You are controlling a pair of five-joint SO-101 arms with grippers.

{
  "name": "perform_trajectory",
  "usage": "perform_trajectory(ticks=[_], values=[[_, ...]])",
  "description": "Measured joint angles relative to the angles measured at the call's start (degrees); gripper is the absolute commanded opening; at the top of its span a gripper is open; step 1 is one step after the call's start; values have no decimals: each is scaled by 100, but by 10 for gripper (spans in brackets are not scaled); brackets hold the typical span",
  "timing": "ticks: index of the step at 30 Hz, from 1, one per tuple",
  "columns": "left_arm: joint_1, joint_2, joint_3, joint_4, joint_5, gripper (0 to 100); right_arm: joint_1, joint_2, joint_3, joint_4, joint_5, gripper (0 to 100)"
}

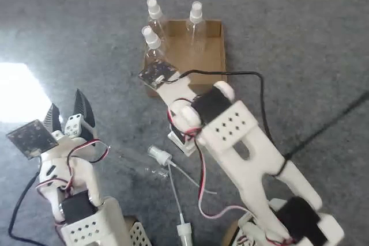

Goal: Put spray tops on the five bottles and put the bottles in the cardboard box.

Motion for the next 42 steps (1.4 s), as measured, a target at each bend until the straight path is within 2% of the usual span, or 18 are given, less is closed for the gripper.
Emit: perform_trajectory(ticks=[8, 17, 25, 32, 38, 42], values=[[0, 0, 0, 0, 0, 210, 88, -1134, 1099, -255, -484, 72], [79, 0, -141, 185, 0, 210, 1512, -2356, 2664, -1776, -519, 74], [1310, 0, -1064, 1266, -431, 209, 2444, -2418, 3235, -2884, -809, 74], [2004, -53, -1574, 1881, -897, 211, 2558, -2418, 3253, -3068, -1178, 74], [2804, -62, -1864, 2576, -1301, 211, 2752, -2418, 3262, -3121, -1187, 74], [3138, 44, -1916, 2690, -1521, 212, 2743, -2418, 3262, -3121, -1187, 74]])
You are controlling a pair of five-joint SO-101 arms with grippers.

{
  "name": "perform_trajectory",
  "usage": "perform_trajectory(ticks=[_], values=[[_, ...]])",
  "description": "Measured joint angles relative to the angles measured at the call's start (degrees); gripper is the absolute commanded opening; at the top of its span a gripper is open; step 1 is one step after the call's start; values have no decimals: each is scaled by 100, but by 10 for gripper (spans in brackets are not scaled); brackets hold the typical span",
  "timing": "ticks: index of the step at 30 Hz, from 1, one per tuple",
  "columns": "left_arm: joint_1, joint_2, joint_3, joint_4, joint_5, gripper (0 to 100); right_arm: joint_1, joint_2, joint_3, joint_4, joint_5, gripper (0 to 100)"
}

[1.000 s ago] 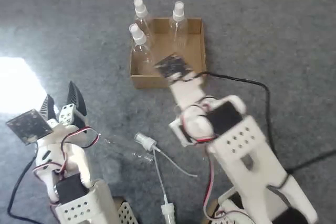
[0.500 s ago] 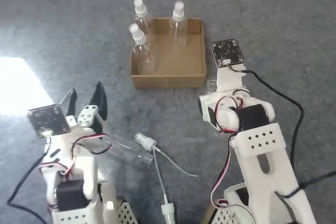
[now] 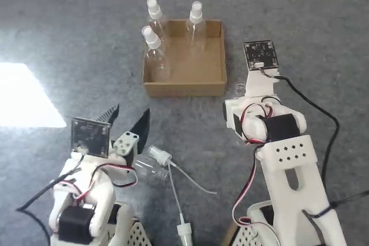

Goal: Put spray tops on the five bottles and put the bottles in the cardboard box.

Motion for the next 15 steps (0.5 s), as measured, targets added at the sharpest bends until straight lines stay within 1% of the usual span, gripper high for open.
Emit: perform_trajectory(ticks=[4, 8, 15], values=[[220, 870, -211, 18, -35, 212, 0, 0, 0, 0, -9, 74], [440, 2180, -765, 167, 0, 213, 0, 0, 0, 0, -35, 74], [844, 4044, -1591, 527, 888, 224, 0, 0, 0, 0, -35, 74]])
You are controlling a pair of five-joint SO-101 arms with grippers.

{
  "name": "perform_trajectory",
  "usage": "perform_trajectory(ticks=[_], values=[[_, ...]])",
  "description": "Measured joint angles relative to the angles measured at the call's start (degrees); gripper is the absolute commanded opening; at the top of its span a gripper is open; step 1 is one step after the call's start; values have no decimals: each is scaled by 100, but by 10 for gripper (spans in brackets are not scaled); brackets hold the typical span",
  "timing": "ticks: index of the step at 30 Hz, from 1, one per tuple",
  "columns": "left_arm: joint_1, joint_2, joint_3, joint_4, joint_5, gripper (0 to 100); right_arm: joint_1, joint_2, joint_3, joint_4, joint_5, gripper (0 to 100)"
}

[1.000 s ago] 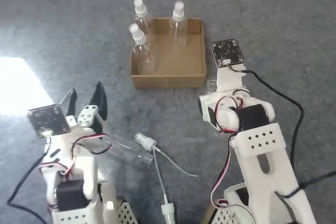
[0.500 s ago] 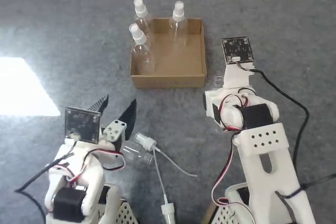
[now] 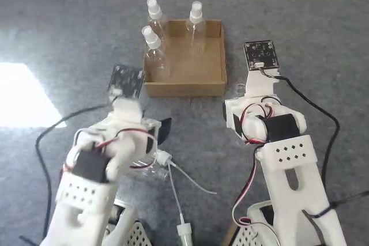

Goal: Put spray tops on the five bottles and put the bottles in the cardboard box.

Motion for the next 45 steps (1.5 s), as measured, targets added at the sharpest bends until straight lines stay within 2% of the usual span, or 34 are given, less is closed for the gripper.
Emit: perform_trajectory(ticks=[4, 7, 14, 19, 23, 26, 29, 32, 45], values=[[193, 730, -149, 88, 668, 276, 9, 0, 0, 0, 0, 74], [308, 1125, -149, 88, 914, 294, 141, 0, 0, 0, 0, 74], [325, 1653, -149, 44, 958, 295, 246, 0, 0, 0, 0, 74], [325, 2312, -281, 18, 730, 295, 246, 0, 0, 0, 0, 74], [325, 3288, -932, 448, 1020, 295, 255, 0, 0, 0, 0, 74], [325, 4158, -1547, 923, 1538, 292, 281, 0, 0, 0, 0, 74], [325, 4932, -2048, 1116, 2110, 291, 264, 0, 0, 0, 0, 74], [325, 5468, -2295, 1248, 2277, 291, 264, 0, 0, 0, 0, 74], [448, 5653, -2321, 1363, 2295, 294, 264, 0, 0, 0, 0, 74]])
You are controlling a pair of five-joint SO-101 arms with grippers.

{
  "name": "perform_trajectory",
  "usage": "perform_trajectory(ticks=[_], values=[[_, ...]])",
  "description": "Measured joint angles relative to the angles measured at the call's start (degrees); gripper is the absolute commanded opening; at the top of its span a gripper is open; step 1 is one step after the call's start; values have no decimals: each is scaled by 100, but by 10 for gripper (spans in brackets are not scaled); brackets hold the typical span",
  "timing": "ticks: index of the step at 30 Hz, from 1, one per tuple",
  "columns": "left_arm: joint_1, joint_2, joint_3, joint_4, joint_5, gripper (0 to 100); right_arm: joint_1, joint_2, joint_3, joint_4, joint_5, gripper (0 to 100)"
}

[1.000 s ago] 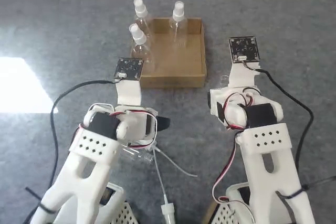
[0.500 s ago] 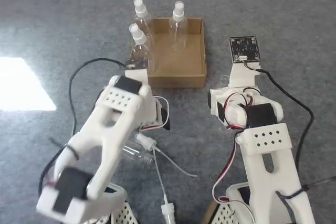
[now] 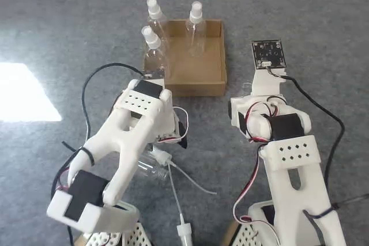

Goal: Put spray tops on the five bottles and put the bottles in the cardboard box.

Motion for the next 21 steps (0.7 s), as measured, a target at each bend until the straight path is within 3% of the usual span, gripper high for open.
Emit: perform_trajectory(ticks=[15, 21], values=[[387, 18, 791, -853, 53, 291, 0, 0, 0, 0, 0, 74], [387, 976, 527, -897, 35, 278, 0, 0, 0, 0, 0, 74]])
